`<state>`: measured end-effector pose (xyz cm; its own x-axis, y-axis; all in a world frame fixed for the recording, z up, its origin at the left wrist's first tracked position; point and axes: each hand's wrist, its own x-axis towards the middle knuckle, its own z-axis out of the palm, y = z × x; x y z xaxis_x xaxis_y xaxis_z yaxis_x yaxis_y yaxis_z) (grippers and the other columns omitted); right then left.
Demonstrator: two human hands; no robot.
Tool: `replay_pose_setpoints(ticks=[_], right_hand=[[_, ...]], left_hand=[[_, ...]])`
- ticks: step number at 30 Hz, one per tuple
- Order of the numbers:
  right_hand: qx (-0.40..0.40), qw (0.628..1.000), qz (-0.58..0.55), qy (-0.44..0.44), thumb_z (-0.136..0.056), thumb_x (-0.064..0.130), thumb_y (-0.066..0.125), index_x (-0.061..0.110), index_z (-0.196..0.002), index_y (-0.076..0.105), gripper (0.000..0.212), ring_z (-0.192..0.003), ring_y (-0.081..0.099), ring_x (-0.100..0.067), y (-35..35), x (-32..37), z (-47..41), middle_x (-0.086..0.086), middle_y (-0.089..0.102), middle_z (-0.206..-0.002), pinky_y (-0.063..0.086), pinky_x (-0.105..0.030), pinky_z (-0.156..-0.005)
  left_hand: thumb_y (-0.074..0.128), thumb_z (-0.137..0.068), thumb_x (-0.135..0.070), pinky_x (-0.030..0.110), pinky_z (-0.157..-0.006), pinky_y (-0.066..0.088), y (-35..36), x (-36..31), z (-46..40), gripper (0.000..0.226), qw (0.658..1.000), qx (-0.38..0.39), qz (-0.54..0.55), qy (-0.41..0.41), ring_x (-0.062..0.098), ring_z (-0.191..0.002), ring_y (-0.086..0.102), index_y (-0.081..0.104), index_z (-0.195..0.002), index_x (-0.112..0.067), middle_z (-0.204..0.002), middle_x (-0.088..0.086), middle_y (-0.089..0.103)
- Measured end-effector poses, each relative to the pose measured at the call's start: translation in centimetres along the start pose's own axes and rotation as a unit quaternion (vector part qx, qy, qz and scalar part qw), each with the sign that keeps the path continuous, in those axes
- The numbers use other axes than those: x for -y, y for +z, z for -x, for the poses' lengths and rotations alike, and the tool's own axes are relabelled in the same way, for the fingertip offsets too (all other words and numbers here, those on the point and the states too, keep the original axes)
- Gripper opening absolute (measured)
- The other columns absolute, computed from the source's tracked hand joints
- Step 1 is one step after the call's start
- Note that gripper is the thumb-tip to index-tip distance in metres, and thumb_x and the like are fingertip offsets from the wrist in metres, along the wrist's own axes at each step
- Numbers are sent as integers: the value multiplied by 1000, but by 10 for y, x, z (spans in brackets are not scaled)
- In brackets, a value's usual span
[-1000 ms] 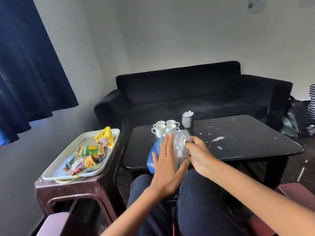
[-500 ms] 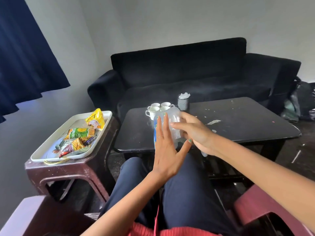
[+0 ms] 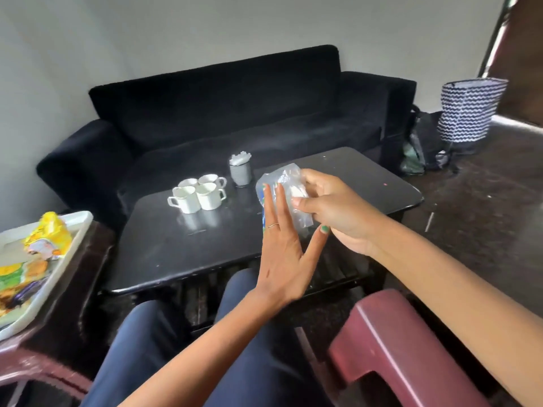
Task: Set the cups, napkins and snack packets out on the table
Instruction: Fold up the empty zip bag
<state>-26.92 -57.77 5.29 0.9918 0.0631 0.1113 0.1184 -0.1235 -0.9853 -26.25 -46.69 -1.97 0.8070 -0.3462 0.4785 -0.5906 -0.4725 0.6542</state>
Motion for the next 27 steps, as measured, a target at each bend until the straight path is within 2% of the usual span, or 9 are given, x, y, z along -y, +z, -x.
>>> replay_pose_setpoints(ticks=[3,6,8,11,14,18,21,24,27], right_hand=[[-60,998,-14,-6,-90,-3,47,22,-123,58,43,-118,56,-10,-35,-17,9,5,65,-119,43,-34,-103],[-128,991,-33,-2,-88,-8,44,29,-106,63,46,-105,63,-3,-66,-38,27,11,70,-106,49,-21,-87],[-173,984,-42,8,-87,-11,42,30,-101,64,48,-96,65,-1,-84,-55,42,13,72,-98,51,-16,-76],[-238,969,-46,39,-86,-14,41,30,-102,64,52,-91,67,-2,-107,-85,67,9,72,-96,52,-17,-71],[-292,953,-56,60,-85,-15,40,31,-97,65,54,-82,67,1,-123,-115,91,13,73,-87,51,-13,-62],[-370,920,-74,106,-87,-12,43,31,-101,65,50,-89,68,-8,-137,-164,117,5,73,-96,54,-23,-69],[-446,877,-82,161,-86,-11,47,17,-114,63,43,-91,64,-16,-144,-204,135,-4,69,-104,50,-24,-69],[-510,840,-61,177,-80,-12,49,18,-101,65,40,-77,59,-8,-150,-238,146,4,64,-89,45,-19,-60],[-551,812,-16,193,-77,-13,48,17,-92,63,37,-78,56,-4,-154,-269,152,10,61,-84,44,-16,-67]], left_hand=[[40,-92,-58,34,-121,-2,30,-6,-12,89,996,79,28,32,-1,-137,-35,-36,-132,-39,-146,-14,-42],[46,-93,-53,25,-115,-6,61,-9,-18,93,981,179,35,60,-3,-135,-37,-38,-131,-39,-144,-19,-44],[53,-91,-50,20,-113,1,80,-10,-19,99,966,249,43,64,-6,-133,-36,-38,-127,-49,-146,-19,-43],[62,-87,-47,16,-108,10,113,-10,-17,104,934,349,43,59,-11,-130,-23,-35,-124,-58,-149,-18,-39],[62,-86,-49,24,-115,17,142,-10,-12,104,897,437,26,59,-3,-138,-12,-32,-127,-57,-151,-17,-35],[62,-86,-50,37,-118,23,182,-7,-5,102,847,529,-8,41,14,-149,1,-30,-132,-57,-153,-20,-30],[61,-87,-47,38,-116,28,212,-2,4,99,813,578,-41,57,15,-149,6,-20,-144,-47,-156,-18,-25],[61,-88,-44,37,-114,28,240,1,9,98,788,607,-63,81,17,-148,10,-18,-146,-44,-158,-14,-21],[57,-91,-42,40,-116,26,262,7,13,93,762,635,-88,92,14,-149,6,-14,-149,-37,-160,-9,-15]])
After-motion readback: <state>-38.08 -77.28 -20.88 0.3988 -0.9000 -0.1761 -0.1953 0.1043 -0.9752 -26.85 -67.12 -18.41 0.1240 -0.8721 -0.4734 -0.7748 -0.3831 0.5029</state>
